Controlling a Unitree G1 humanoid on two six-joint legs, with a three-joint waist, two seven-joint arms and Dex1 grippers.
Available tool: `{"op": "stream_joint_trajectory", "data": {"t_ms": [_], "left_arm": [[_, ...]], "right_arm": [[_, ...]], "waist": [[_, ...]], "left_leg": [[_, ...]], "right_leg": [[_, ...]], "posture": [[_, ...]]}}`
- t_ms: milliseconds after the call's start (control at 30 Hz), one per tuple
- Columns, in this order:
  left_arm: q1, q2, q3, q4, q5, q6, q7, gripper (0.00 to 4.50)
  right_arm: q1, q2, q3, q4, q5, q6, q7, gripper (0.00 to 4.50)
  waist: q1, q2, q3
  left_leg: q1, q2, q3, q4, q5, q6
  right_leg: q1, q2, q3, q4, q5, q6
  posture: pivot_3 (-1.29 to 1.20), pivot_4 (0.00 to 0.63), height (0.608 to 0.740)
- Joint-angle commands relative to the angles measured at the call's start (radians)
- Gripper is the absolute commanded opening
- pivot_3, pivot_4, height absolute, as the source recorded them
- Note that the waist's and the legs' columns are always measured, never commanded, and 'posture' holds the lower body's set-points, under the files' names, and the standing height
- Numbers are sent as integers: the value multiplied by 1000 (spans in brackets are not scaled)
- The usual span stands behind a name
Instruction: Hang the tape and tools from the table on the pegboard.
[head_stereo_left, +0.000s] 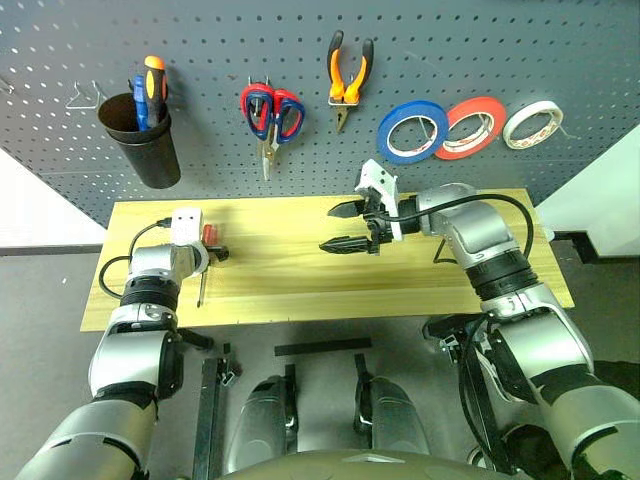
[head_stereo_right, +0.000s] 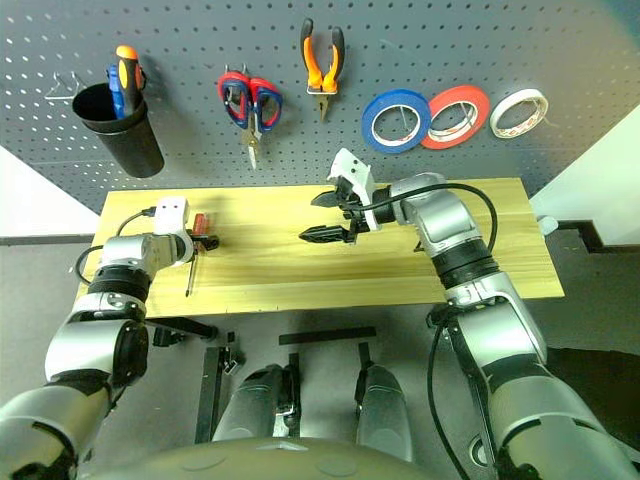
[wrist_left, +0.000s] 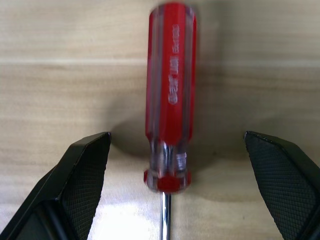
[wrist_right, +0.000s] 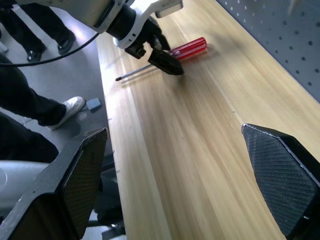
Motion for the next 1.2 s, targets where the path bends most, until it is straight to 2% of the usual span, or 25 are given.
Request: {"op": "stream_joint_trajectory", "data": {"t_ms": [33,267,300,367,700,833,900,1067,1200], "left_arm": [[-2,1,5,1,6,-10,-5,4475],[0,-6,12,5,1,-8,7,4475],[1,-6,13,6,2,-11,9,4301],[5,-6,17,3,5,-17,29,3914],[33,1,21,-53,1,-29,1,853],[81,7,26,-129,-9,-59,-35,839],[126,13,24,-225,-22,-60,-74,839],[318,54,9,-575,-36,-193,-205,839],[488,59,67,-816,-100,-310,-278,839]], "right_arm": [[-37,20,-27,2,0,-42,1,4500],[-41,47,-22,31,-29,-80,-5,4500],[-41,48,-22,33,-31,-82,-4,4500],[-39,48,-25,31,-31,-84,2,4500],[-52,54,-54,59,-20,-101,28,4500],[-54,64,-67,74,-24,-143,26,4500],[-46,55,-84,40,-5,-140,41,4500],[-24,27,-175,-81,103,-66,63,4500],[30,-11,-251,-246,225,65,65,4500]], "waist": [[-1,1,3],[-3,3,10],[-4,3,11],[-4,3,12],[-4,3,12],[-5,3,12],[-5,3,12],[-3,1,11],[5,0,7]], "left_leg": [[0,0,0,0,0,0],[0,0,0,0,0,0],[0,0,0,0,0,0],[0,0,0,0,0,0],[0,0,1,0,0,0],[0,0,1,-1,0,0],[0,0,1,-1,0,0],[-7,0,1,0,0,-1],[-11,1,0,0,0,-1]], "right_leg": [[0,0,0,0,0,0],[0,0,0,0,0,0],[0,0,0,0,0,0],[0,0,0,0,0,0],[-1,0,0,0,0,0],[-1,0,0,0,0,0],[-1,0,0,0,0,0],[-7,0,0,0,0,0],[-9,0,-1,-1,0,0]], "posture": [[7,336,740],[13,335,740],[13,335,740],[14,333,740],[25,313,740],[40,281,740],[43,269,740],[55,221,740],[61,189,740]]}}
